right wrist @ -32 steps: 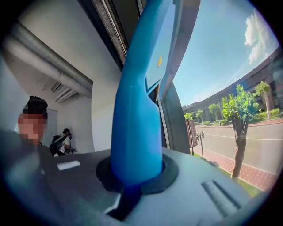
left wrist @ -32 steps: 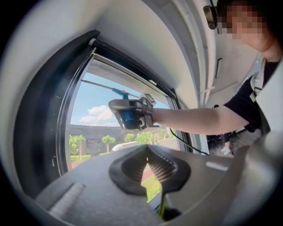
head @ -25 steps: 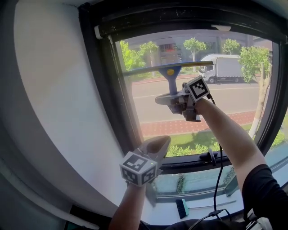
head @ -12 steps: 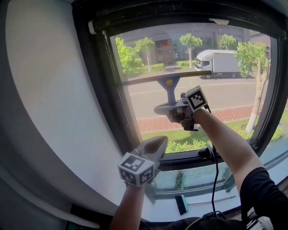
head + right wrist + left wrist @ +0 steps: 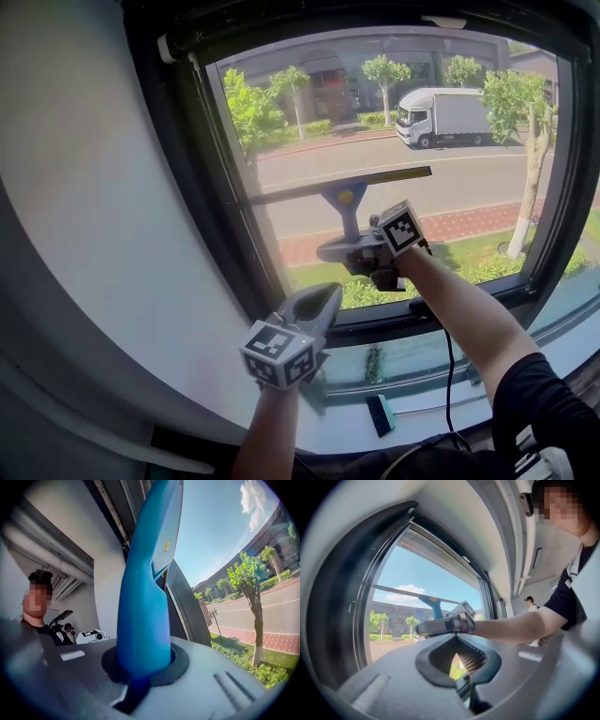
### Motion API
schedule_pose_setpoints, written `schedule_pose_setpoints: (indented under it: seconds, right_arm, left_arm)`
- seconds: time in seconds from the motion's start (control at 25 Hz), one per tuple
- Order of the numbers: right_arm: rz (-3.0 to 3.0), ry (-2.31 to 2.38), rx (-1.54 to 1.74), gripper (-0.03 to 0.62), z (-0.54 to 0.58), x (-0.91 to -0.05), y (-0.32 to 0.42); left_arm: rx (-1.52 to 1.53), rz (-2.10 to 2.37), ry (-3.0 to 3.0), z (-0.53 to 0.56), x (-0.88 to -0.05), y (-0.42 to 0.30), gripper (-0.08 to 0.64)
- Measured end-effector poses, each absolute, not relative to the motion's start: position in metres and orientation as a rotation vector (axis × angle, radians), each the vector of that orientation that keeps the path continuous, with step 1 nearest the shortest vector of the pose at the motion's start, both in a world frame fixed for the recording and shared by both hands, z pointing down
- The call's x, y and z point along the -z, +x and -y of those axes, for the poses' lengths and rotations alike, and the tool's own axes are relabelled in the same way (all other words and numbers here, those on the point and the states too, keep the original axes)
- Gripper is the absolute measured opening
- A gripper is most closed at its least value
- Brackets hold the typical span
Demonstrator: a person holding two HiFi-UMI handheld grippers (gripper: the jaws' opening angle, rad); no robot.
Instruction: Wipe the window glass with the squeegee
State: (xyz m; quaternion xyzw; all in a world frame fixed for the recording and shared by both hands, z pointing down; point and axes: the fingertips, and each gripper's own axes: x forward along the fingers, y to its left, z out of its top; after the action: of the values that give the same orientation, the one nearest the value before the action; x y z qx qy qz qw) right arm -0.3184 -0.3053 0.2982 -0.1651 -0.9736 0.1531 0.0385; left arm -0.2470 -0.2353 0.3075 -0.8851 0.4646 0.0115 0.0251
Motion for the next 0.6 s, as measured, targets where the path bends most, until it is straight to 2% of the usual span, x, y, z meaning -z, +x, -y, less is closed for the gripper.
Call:
schedule_pose_setpoints:
  seconds: [0.6]
  right_arm:
    - [2.911, -0.524, -0.712, 0.014, 0.291, -0.398, -0.314]
  left_arm:
    - [-0.009, -1.517, -2.771, 0.235, -0.343, -0.256, 0.002]
